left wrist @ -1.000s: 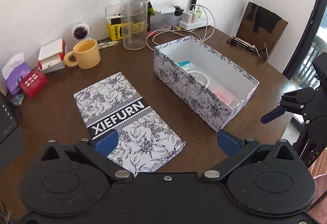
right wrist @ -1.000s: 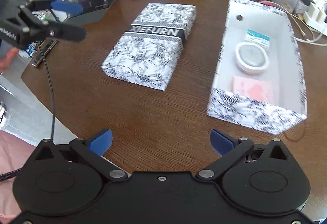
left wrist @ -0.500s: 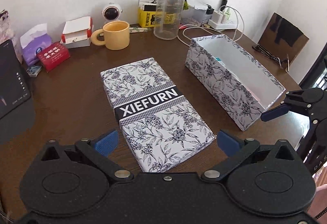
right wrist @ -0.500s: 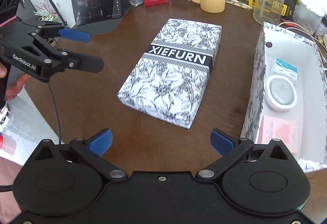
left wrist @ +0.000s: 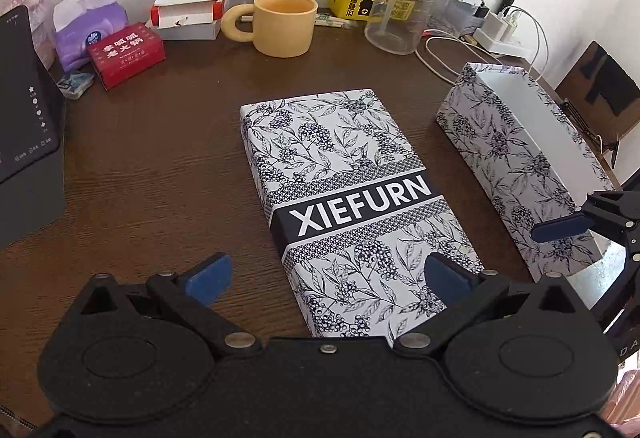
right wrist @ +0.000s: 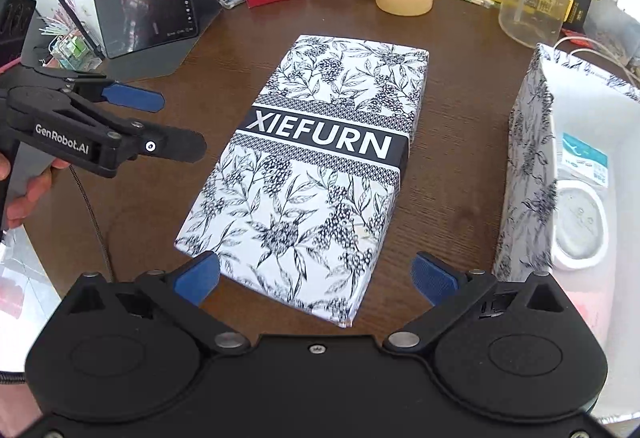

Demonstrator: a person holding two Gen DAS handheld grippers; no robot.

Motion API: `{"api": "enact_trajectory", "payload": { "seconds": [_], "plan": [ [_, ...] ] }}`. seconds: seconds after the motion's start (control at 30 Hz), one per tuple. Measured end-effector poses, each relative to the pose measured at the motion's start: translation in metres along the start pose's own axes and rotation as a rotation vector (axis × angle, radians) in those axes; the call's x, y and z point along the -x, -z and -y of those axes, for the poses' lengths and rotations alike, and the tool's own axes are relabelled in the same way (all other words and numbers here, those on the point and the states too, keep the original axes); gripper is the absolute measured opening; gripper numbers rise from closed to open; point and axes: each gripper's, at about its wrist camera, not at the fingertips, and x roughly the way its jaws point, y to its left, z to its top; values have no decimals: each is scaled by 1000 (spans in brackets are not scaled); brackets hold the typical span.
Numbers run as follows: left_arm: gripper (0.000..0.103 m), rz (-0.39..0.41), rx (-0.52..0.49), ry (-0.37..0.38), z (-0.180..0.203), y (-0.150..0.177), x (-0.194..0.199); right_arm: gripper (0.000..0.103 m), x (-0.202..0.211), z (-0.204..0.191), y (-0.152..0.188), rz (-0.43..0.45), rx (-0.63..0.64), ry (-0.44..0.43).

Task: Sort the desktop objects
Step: 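Close the left tool on one end of the XIEFURN lid while the right tool grips the other end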

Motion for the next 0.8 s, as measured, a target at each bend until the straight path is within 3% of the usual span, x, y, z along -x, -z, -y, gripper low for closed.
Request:
{"api": "enact_trajectory", "payload": {
  "seconds": [0.43,0.8],
  "plan": [
    [103,-43,74,39,-30,-31,-62,103,-51,20,-26,-27,-83,-34],
    [103,-57,106,83,-32,-34,-84,103,-79,31,-30,-37,-138,-31]
  ]
}}
